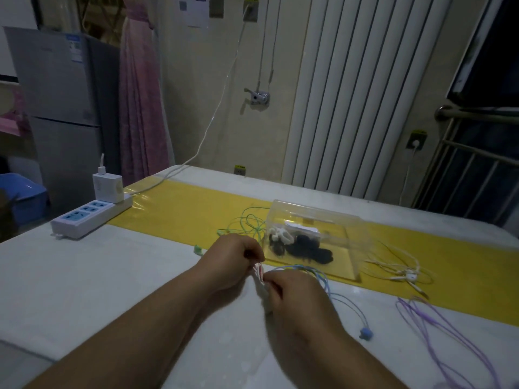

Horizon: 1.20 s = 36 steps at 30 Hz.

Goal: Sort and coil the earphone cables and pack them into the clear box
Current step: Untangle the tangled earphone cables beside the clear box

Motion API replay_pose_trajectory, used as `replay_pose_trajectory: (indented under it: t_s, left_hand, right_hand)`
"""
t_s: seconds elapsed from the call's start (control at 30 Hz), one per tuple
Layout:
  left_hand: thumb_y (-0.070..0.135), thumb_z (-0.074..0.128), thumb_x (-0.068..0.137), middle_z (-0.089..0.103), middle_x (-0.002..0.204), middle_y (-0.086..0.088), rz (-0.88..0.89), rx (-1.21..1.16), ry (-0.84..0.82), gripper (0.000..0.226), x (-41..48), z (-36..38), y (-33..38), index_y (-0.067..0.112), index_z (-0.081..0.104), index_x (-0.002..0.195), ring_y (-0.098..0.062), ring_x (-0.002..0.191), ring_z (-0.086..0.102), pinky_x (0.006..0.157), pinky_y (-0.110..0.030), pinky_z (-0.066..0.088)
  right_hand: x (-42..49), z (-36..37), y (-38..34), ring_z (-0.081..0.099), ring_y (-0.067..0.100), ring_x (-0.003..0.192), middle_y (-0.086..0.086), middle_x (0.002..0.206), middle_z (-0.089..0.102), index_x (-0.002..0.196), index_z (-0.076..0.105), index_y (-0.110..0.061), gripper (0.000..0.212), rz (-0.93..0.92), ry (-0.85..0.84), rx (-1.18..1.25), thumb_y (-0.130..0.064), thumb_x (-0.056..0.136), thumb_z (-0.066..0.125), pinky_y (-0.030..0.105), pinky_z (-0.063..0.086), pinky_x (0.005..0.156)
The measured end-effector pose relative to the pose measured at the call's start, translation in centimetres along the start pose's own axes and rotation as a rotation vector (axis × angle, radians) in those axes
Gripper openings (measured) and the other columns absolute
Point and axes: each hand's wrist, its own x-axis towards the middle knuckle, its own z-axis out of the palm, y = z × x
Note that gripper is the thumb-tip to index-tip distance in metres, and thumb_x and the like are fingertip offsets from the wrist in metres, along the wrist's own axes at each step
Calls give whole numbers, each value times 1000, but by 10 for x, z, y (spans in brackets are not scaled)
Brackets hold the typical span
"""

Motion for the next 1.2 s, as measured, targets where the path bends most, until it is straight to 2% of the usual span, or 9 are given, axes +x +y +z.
replay_pose_trajectory:
  t_s: [0.13, 0.2, 0.33, 0.43, 0.6, 0.73, 0.93, 1.07, 1.2]
  left_hand:
    - [13, 66, 82, 74, 94, 1, 99, 235, -74, 18, 4, 16, 24, 24, 76, 93, -17, 89, 65, 76, -26, 49]
    - [14, 67, 81, 74, 97, -1, 99, 234, -59, 20, 7, 23, 34, 24, 76, 95, -19, 92, 65, 74, -24, 46]
    - [10, 64, 82, 72, 99, -1, 94, 202, -25, 22, 12, 38, 50, 21, 76, 98, -14, 88, 60, 60, -16, 34]
    - [6, 60, 82, 67, 90, 2, 94, 157, 53, 21, 13, 52, 56, 18, 76, 90, -7, 81, 50, 56, -11, 30]
    - [15, 65, 78, 71, 89, 0, 128, 214, 37, 17, 13, 56, 56, 22, 76, 87, -19, 83, 62, 60, -22, 31]
    - [27, 69, 83, 63, 110, 4, 130, 277, 98, 16, 15, 56, 45, 29, 76, 97, -18, 101, 58, 69, -22, 32]
    - [14, 57, 81, 66, 79, -5, 217, 311, -136, 19, 15, 49, 41, 18, 76, 85, -23, 76, 59, 61, -33, 43]
    - [19, 56, 83, 61, 81, -3, 265, 348, -190, 21, 17, 45, 40, 22, 75, 90, -20, 76, 56, 63, -34, 47]
    - [25, 56, 89, 52, 89, -3, 300, 363, -129, 19, 9, 46, 37, 27, 73, 96, -20, 84, 50, 66, -33, 44]
  right_hand:
    - [-7, -7, 12, 40, 23, 74, 5, 74, 58, 79, 63, -19, 17, -14, 18, -334, -28, 80, 48, 39, 23, 55]
    - [-9, -14, 21, 38, 21, 73, 5, 73, 56, 83, 67, -18, 25, 43, 10, -301, -29, 80, 45, 34, 22, 60]
    - [-14, -20, 33, 42, 23, 70, 5, 63, 43, 67, 52, -19, 20, 61, 7, -245, -32, 77, 40, 34, 21, 52]
    - [-16, -16, 42, 54, 27, 78, 7, 76, 61, 79, 65, -19, 31, 117, 87, -267, -36, 75, 39, 32, 28, 60]
    - [-20, -20, 37, 50, 25, 95, -1, 94, 62, 97, 72, -25, 28, 87, 139, -394, -30, 89, 46, 35, 31, 71]
    - [-17, -22, 38, 52, 21, 88, -3, 88, 64, 92, 66, -29, 18, 161, 172, -262, -28, 84, 50, 33, 45, 68]
    - [-8, -35, 32, 61, 18, 85, -4, 86, 69, 86, 75, -28, 19, 172, -46, -149, -20, 72, 63, 29, 49, 69]
    - [-1, -34, 35, 64, 17, 79, -2, 79, 71, 72, 71, -26, 16, 226, -173, -66, -13, 68, 62, 29, 53, 66]
    - [0, -36, 36, 62, 11, 79, -7, 82, 69, 71, 66, -30, 15, 201, -113, -9, -17, 76, 61, 29, 52, 68]
